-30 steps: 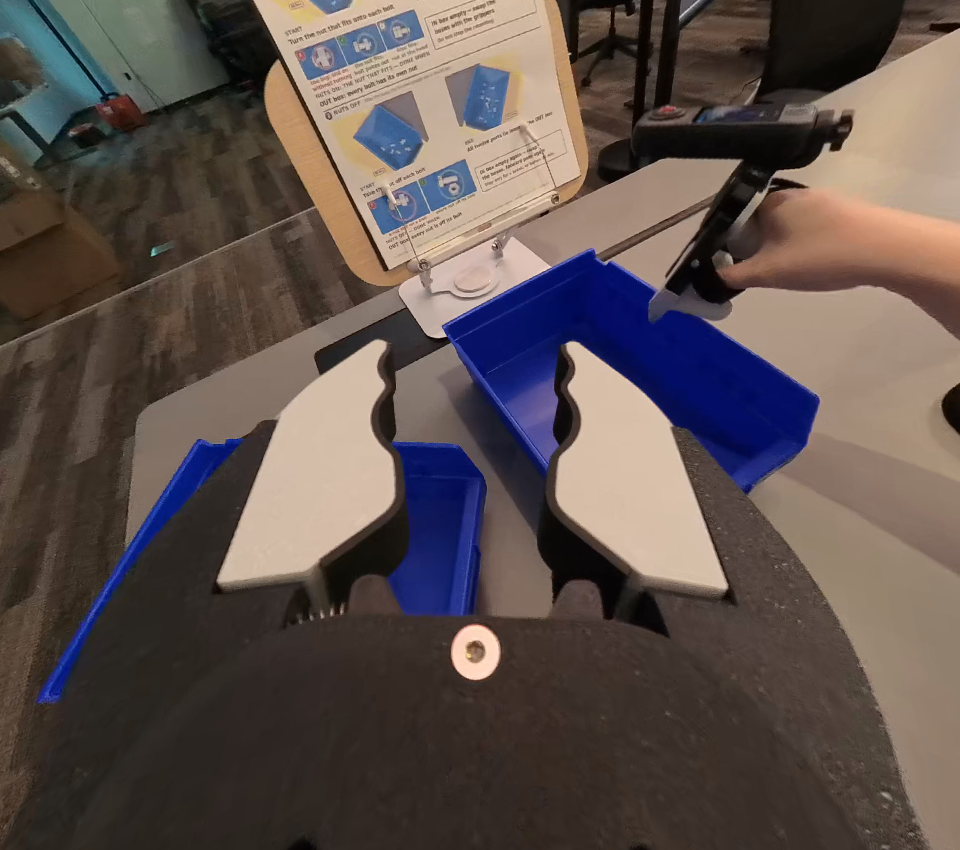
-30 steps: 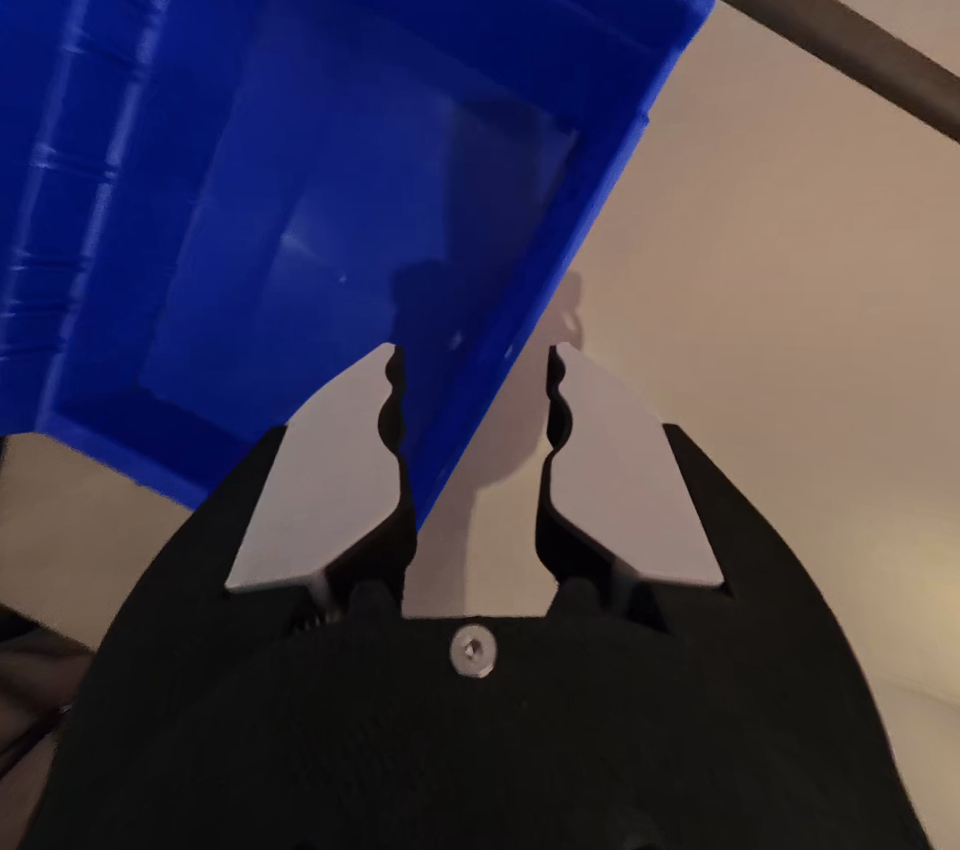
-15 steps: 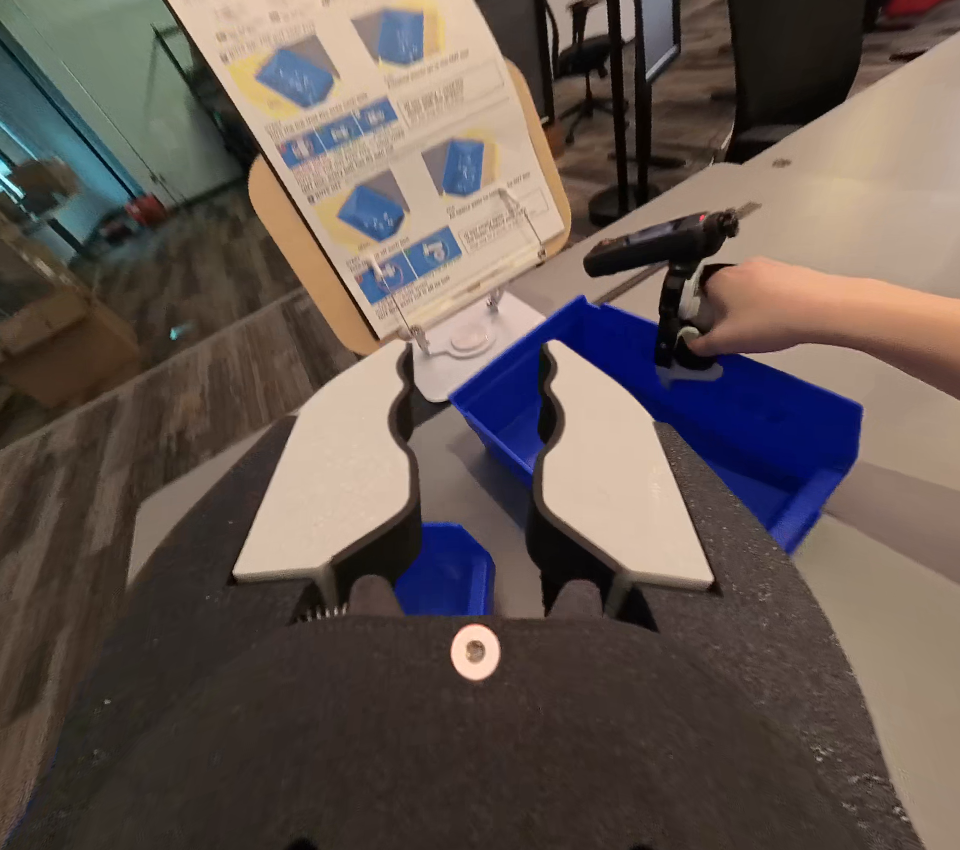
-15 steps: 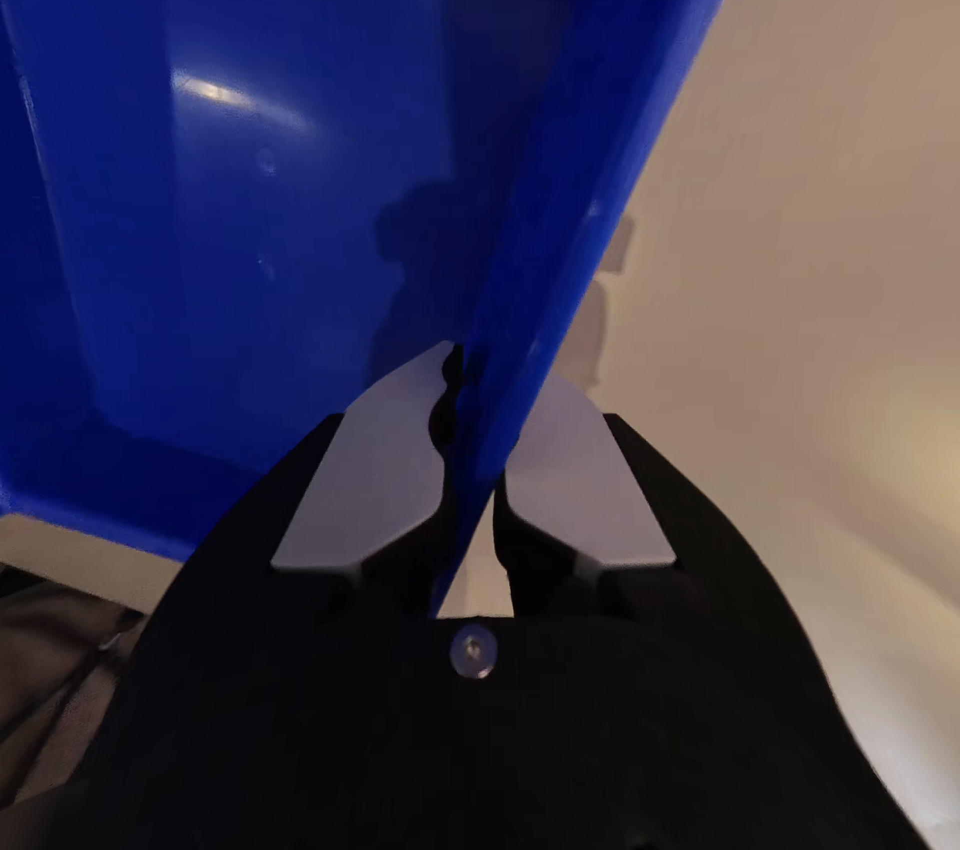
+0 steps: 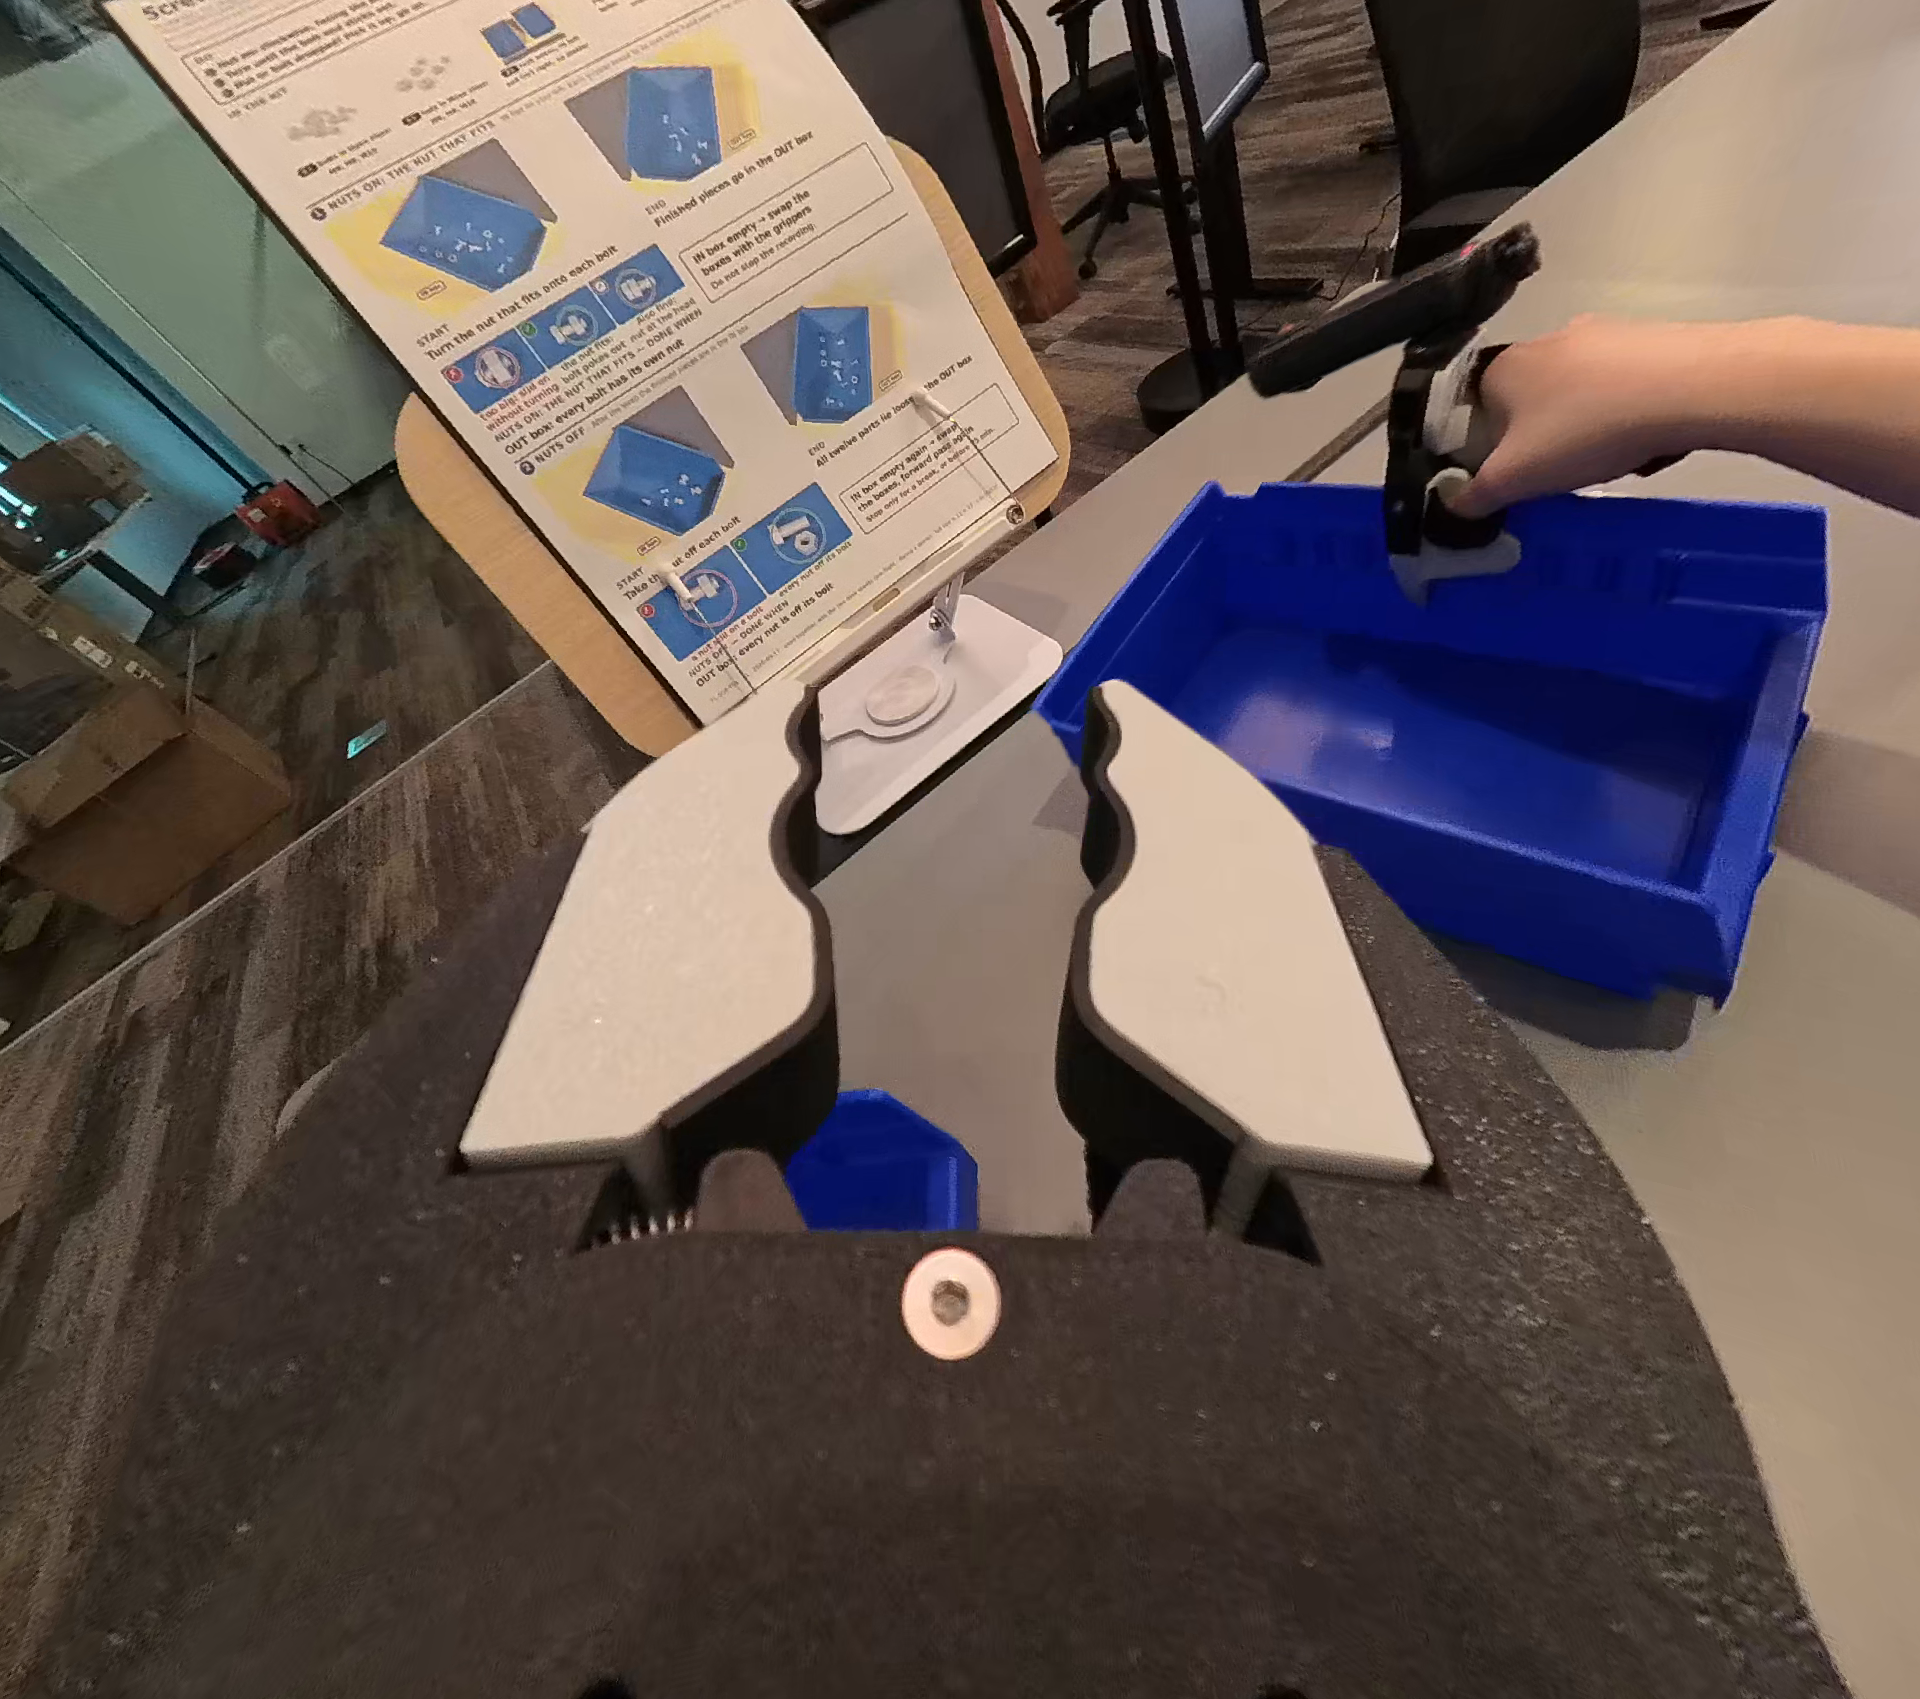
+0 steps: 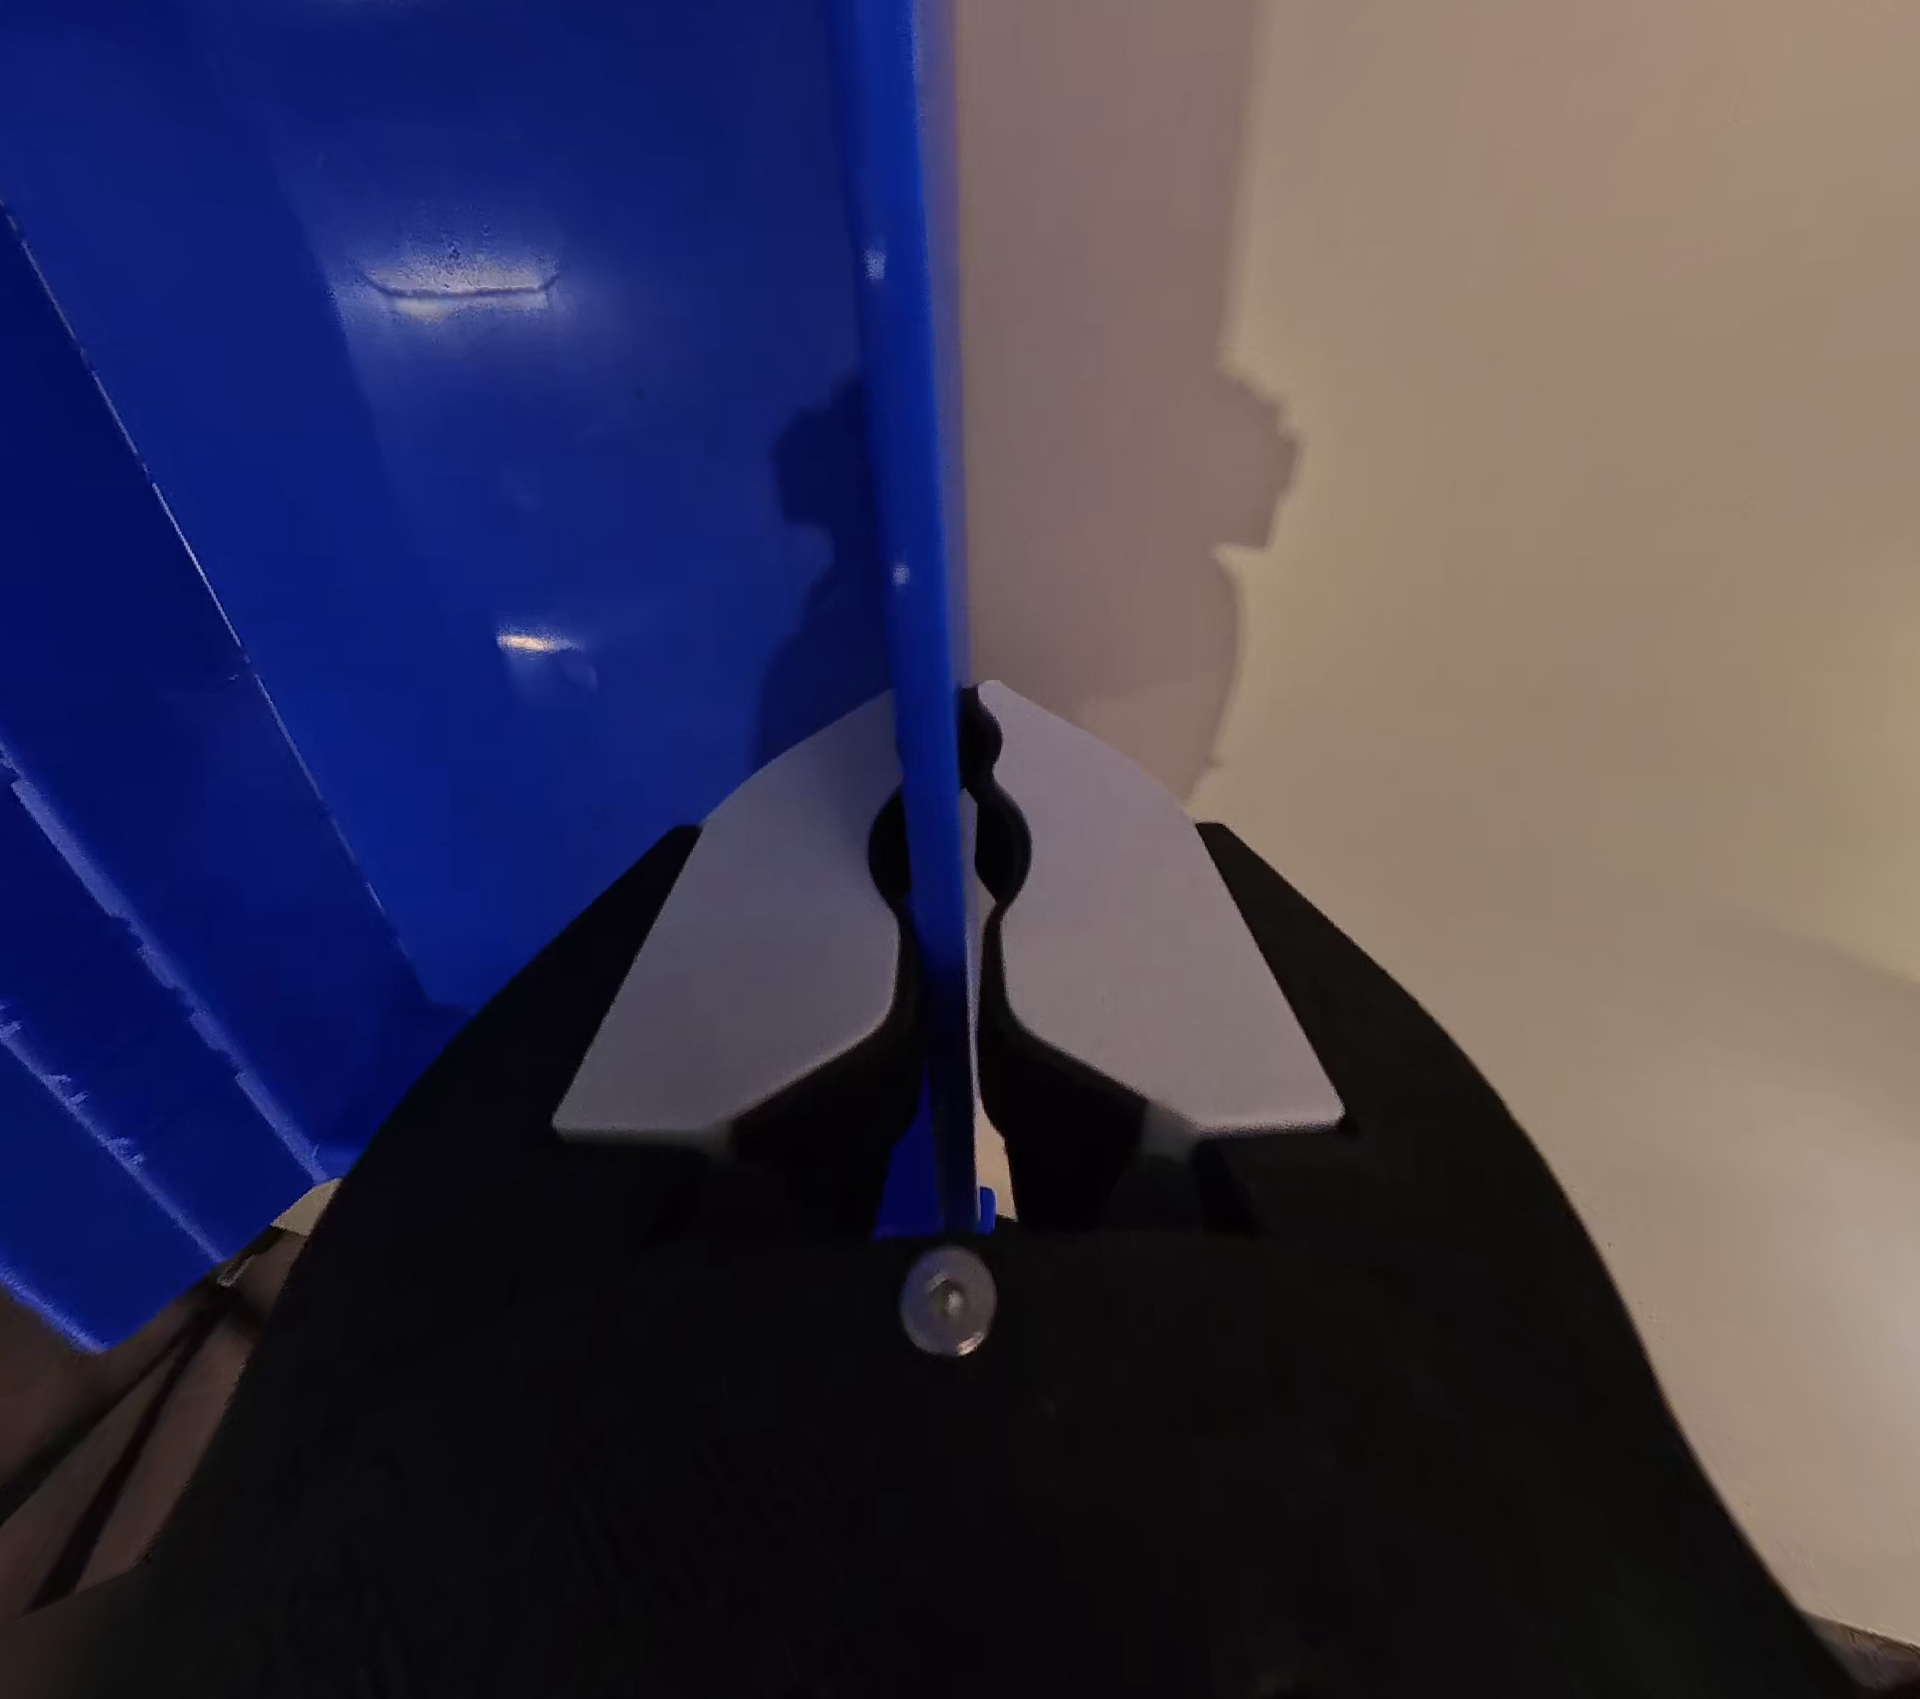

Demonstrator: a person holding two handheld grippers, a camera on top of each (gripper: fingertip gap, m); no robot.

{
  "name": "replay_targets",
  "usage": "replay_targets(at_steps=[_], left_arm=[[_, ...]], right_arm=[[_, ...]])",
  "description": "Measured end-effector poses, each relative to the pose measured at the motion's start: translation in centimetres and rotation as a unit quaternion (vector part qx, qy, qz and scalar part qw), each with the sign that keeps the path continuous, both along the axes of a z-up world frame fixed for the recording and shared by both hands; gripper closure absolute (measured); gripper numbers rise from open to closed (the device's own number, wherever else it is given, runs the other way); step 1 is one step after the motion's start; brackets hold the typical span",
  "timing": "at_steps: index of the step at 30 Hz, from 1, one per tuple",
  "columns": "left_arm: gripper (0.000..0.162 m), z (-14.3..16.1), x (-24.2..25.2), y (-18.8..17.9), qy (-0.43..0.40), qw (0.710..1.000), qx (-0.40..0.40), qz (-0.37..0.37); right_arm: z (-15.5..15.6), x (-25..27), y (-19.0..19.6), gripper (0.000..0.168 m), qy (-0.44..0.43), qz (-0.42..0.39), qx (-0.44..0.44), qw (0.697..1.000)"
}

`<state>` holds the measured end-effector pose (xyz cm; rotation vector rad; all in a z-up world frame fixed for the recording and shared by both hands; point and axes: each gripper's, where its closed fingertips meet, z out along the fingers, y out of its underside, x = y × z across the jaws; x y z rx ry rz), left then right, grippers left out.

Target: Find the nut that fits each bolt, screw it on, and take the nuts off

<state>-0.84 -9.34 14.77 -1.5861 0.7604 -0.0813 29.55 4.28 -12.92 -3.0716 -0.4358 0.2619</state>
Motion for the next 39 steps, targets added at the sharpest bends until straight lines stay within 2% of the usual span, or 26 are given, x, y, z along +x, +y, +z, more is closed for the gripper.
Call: replay_targets(at_steps=[12, 16, 20, 27, 33, 39], left_arm=[[0.114, -1.5, 0.8, 1.5, 0.027, 0.999, -0.007, 0.018], [0.111, -2.5, -0.1, 2.5, 0.042, 0.998, -0.030, 0.040], [0.112, -2.0, -1.3, 2.8, 0.029, 0.998, -0.030, 0.056], [0.112, -1.0, -2.2, 2.1, 0.023, 0.998, -0.015, 0.064], [0.110, -0.9, -3.4, 2.4, 0.019, 0.997, -0.020, 0.078], [0.102, -0.2, -8.3, 2.6, -0.007, 0.990, -0.035, 0.136]], right_arm=[[-0.1, 11.9, -0.3, 0.162, 0.000, -0.088, 0.006, 0.996], [-0.1, 14.9, -1.3, 0.162, -0.001, -0.106, 0.009, 0.994], [-0.2, 17.3, -2.3, 0.161, -0.004, -0.110, 0.014, 0.994], [-0.2, 20.5, -3.4, 0.160, -0.009, -0.091, 0.014, 0.996], [-0.2, 21.1, -3.2, 0.160, -0.014, -0.059, 0.022, 0.998], [-0.2, 21.0, -3.2, 0.160, -0.016, -0.060, 0.029, 0.998]])
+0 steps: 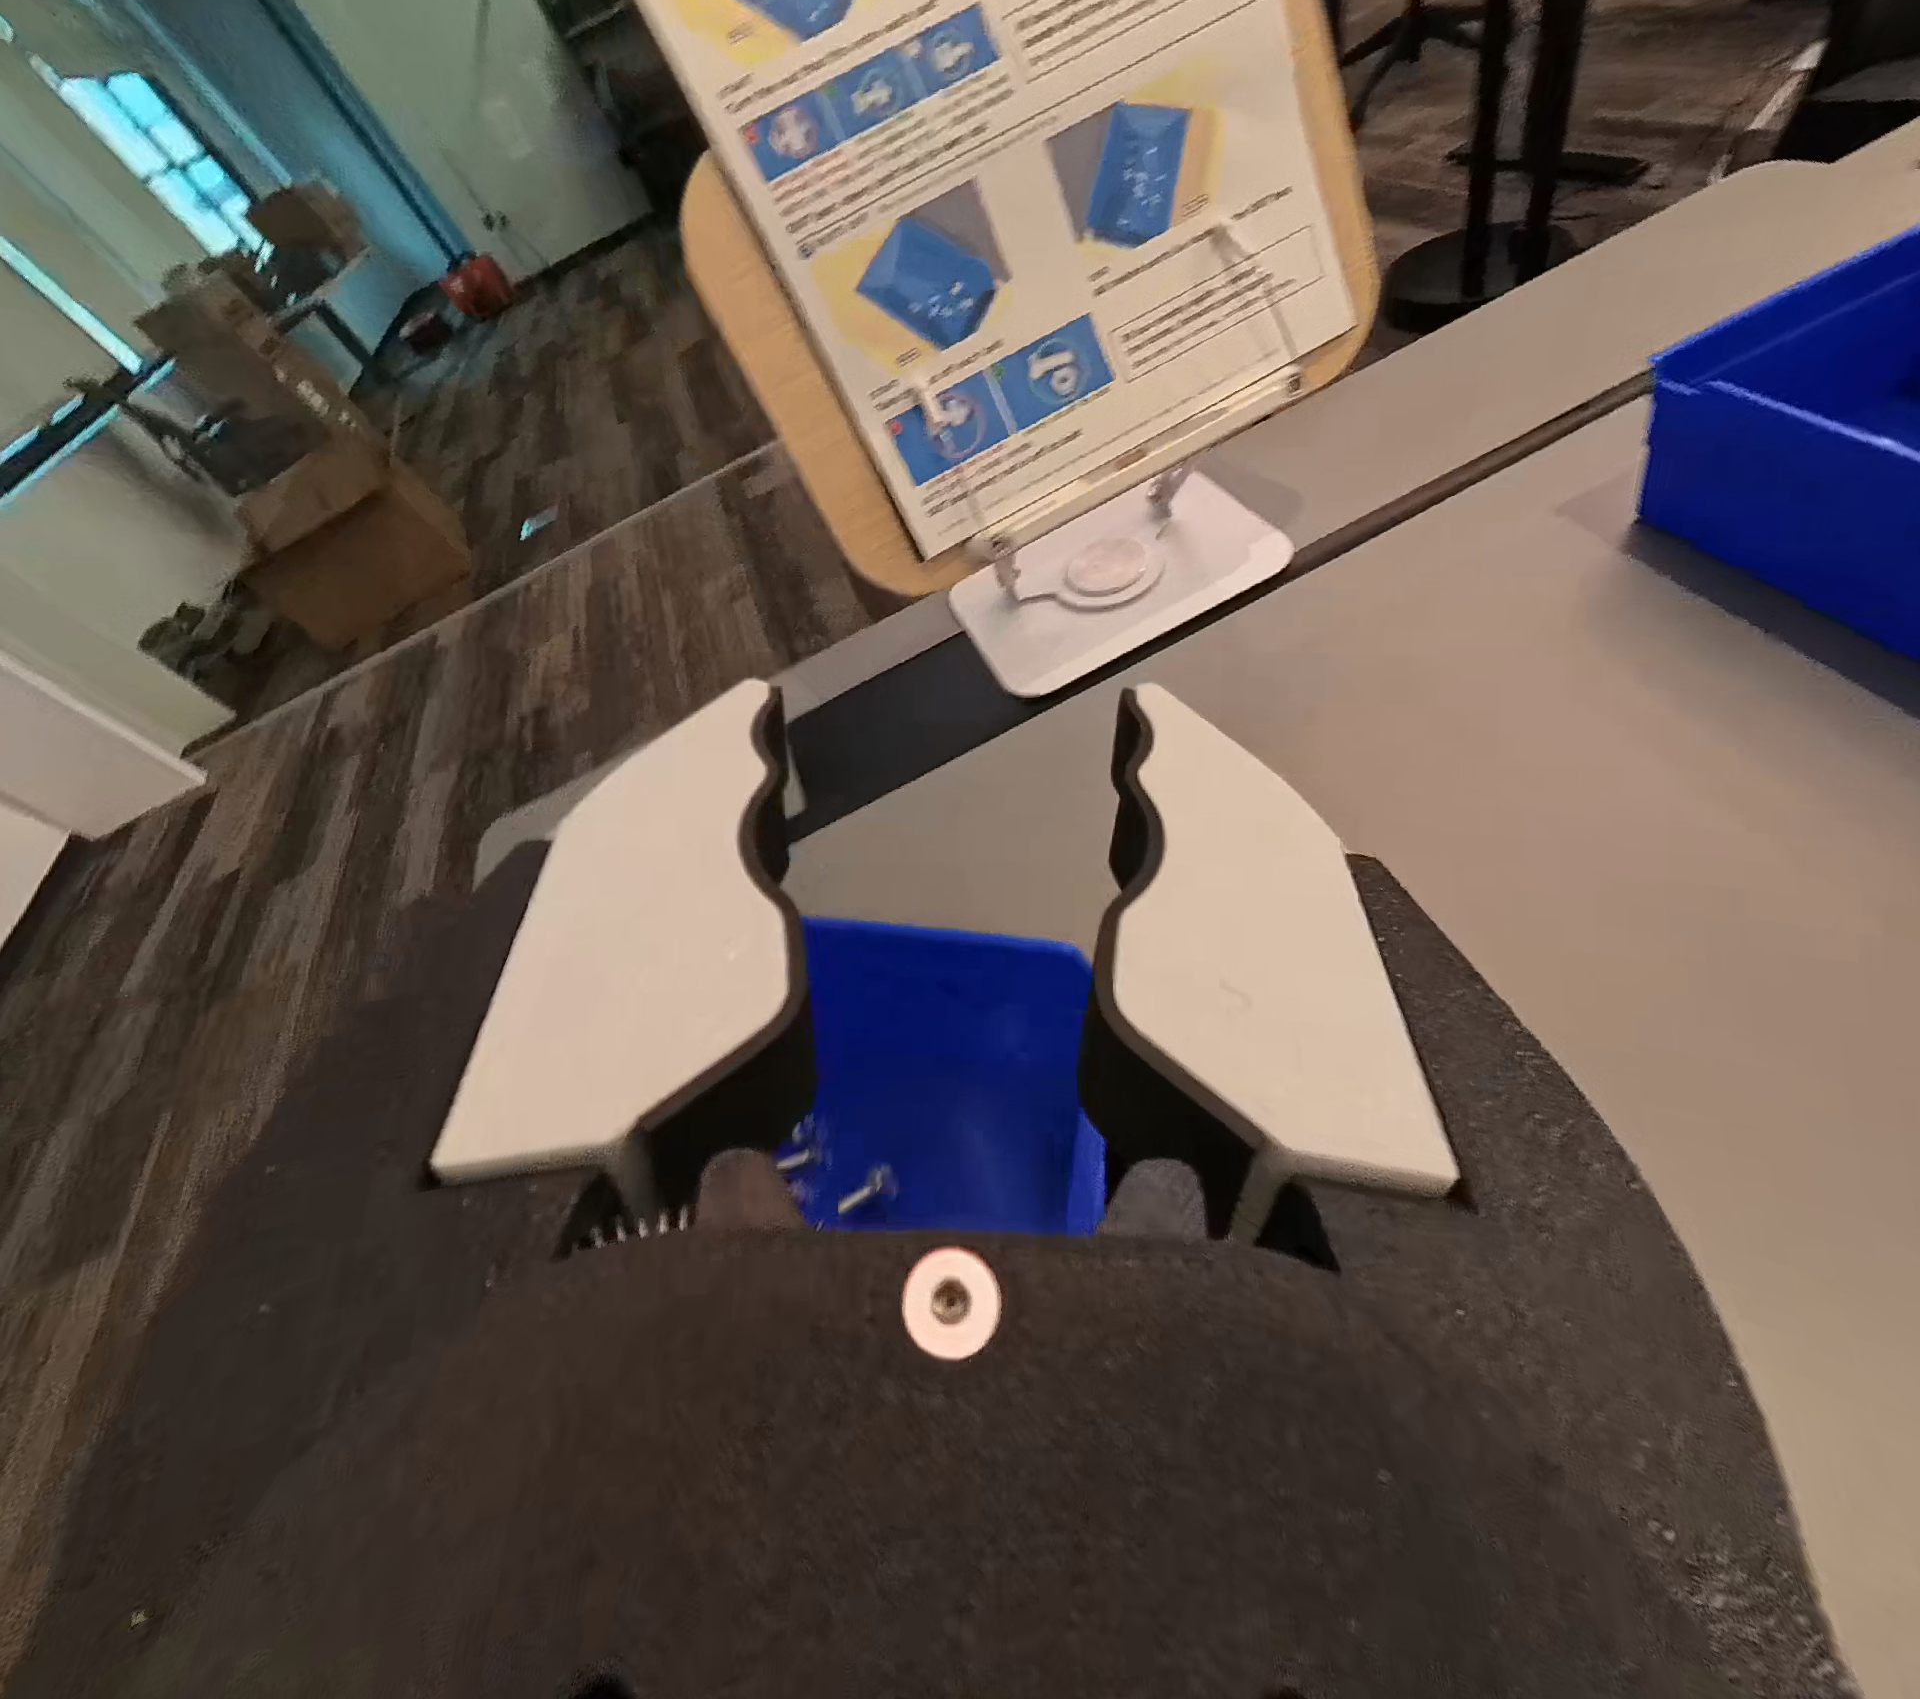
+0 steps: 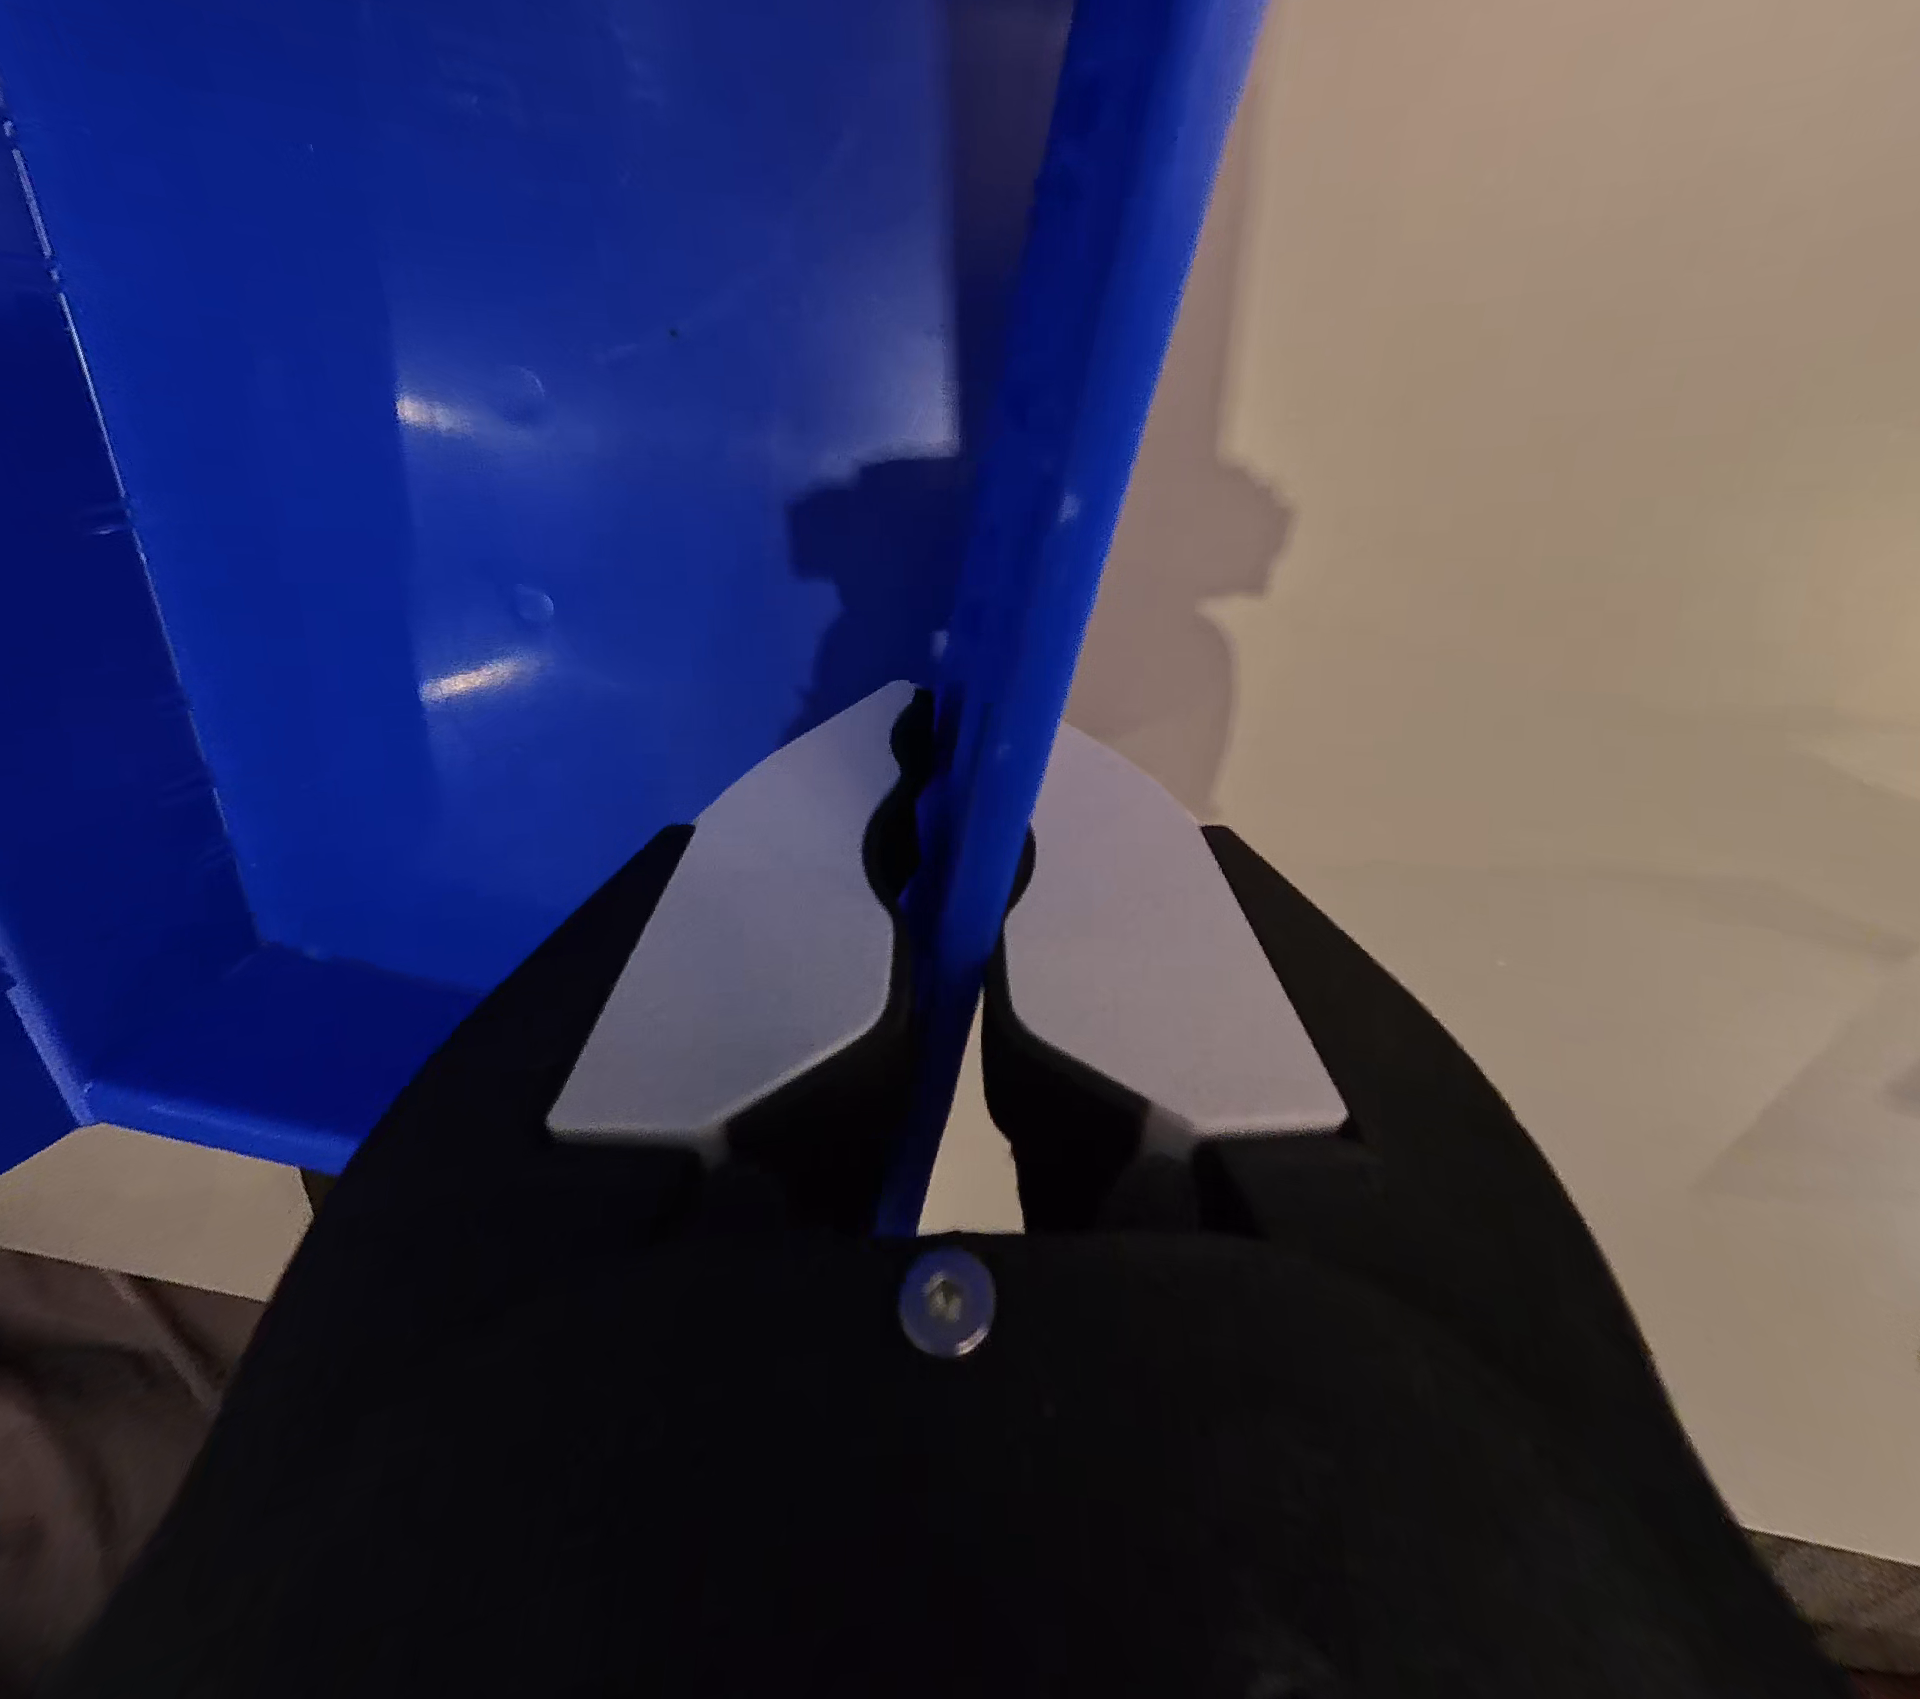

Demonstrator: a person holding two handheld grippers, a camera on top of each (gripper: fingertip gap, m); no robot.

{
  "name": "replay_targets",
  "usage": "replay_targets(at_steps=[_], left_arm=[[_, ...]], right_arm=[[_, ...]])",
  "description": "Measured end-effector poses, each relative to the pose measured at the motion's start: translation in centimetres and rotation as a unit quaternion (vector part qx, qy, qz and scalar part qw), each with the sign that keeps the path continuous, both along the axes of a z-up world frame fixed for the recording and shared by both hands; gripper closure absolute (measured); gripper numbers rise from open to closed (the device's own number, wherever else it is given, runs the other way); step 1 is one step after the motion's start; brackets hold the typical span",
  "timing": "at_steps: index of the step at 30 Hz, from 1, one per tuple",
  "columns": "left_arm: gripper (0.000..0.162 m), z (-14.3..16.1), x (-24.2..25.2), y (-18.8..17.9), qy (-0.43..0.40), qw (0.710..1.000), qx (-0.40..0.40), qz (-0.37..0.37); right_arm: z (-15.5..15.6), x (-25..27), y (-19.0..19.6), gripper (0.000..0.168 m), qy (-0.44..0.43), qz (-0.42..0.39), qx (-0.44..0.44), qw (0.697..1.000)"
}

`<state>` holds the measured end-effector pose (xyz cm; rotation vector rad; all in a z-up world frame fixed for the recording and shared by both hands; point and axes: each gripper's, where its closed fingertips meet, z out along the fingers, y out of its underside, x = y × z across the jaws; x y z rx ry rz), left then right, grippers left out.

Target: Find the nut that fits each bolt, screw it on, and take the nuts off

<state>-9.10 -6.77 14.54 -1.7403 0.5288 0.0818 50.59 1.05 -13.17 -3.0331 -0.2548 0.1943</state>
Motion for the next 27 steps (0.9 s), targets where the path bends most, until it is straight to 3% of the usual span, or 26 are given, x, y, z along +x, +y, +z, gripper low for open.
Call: replay_targets(at_steps=[6, 8, 10, 14, 20, 23, 27], left_arm=[[0.101, -0.3, -10.5, -0.2, -0.057, 0.988, -0.031, 0.137], [0.101, -1.3, -14.4, -0.8, -0.077, 0.977, -0.055, 0.190], [0.103, -2.7, -17.9, -1.5, -0.095, 0.963, -0.083, 0.237], [0.103, -5.5, -21.9, -1.8, -0.147, 0.944, -0.135, 0.264], [0.106, -11.1, -25.6, -2.3, -0.204, 0.903, -0.242, 0.290], [0.122, -14.2, -25.6, -2.6, -0.211, 0.881, -0.313, 0.284], [0.118, -16.7, -26.6, -3.1, -0.196, 0.855, -0.357, 0.321]], right_arm=[[0.0, 0.1, 0.1, 0.154, -0.007, 0.005, 0.012, 1.000], [-0.3, 0.2, 0.1, 0.144, -0.020, 0.016, 0.021, 0.999], [-0.5, 0.6, -0.2, 0.144, -0.041, 0.023, 0.019, 0.999], [0.3, 1.1, 0.5, 0.129, -0.069, 0.019, 0.055, 0.996], [6.6, -0.1, 2.9, 0.111, -0.059, 0.015, 0.215, 0.975], [11.2, -1.2, 3.4, 0.108, -0.034, 0.010, 0.321, 0.946], [17.2, -3.1, 3.0, 0.109, 0.026, -0.003, 0.427, 0.904]])
